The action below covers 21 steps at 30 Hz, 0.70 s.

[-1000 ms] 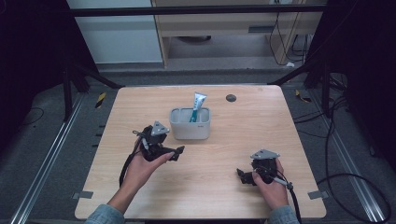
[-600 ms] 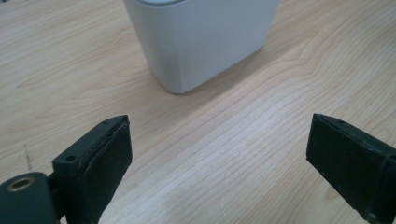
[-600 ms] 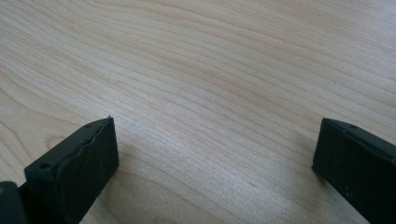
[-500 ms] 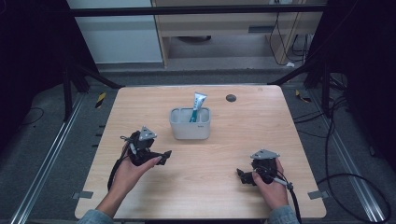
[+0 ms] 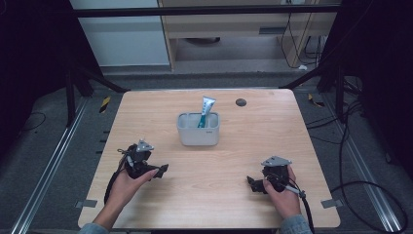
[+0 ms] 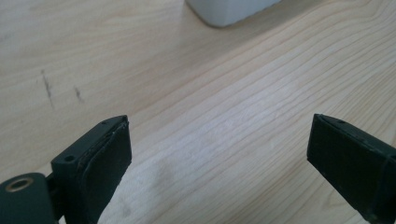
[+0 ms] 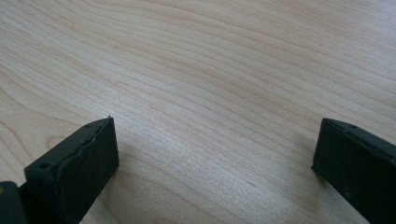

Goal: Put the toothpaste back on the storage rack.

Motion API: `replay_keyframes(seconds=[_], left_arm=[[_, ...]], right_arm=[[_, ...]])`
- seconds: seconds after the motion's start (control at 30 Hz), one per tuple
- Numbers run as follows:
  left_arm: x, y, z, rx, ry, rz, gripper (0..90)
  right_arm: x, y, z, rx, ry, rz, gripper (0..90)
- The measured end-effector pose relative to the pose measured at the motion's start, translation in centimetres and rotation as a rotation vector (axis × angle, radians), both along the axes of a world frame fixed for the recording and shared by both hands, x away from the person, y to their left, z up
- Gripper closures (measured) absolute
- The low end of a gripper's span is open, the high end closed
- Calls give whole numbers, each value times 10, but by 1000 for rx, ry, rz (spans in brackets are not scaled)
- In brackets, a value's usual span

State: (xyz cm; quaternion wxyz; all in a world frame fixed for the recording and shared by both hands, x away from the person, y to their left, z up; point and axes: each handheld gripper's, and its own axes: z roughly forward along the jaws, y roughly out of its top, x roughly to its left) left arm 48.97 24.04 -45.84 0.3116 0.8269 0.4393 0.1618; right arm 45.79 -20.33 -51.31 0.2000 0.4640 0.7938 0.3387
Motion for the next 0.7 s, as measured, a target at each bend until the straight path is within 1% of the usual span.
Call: replay_keyframes(seconds=[0.07, 0.17, 0.2, 0.3, 0.4, 0.6, 0.67, 0.7], left_arm=[[1, 8, -7, 7, 14, 21, 61], [1, 13, -12, 11, 21, 34, 60], [2, 18, -16, 12, 29, 46, 59], [3, 24, -22, 23, 39, 69, 53], [4, 31, -27, 17, 49, 92, 43], [5, 41, -35, 15, 62, 110, 42], [6, 42, -36, 16, 61, 111, 36], [6, 44, -37, 17, 49, 116, 35]], right_arm=[[0, 0, 0, 0, 0, 0, 4], [0, 0, 0, 0, 0, 0, 4], [0, 0, 0, 1, 0, 0, 4], [0, 0, 0, 0, 0, 0, 4], [0, 0, 0, 0, 0, 0, 4], [0, 0, 0, 1, 0, 0, 4], [0, 0, 0, 0, 0, 0, 4], [0, 0, 0, 0, 0, 0, 4]])
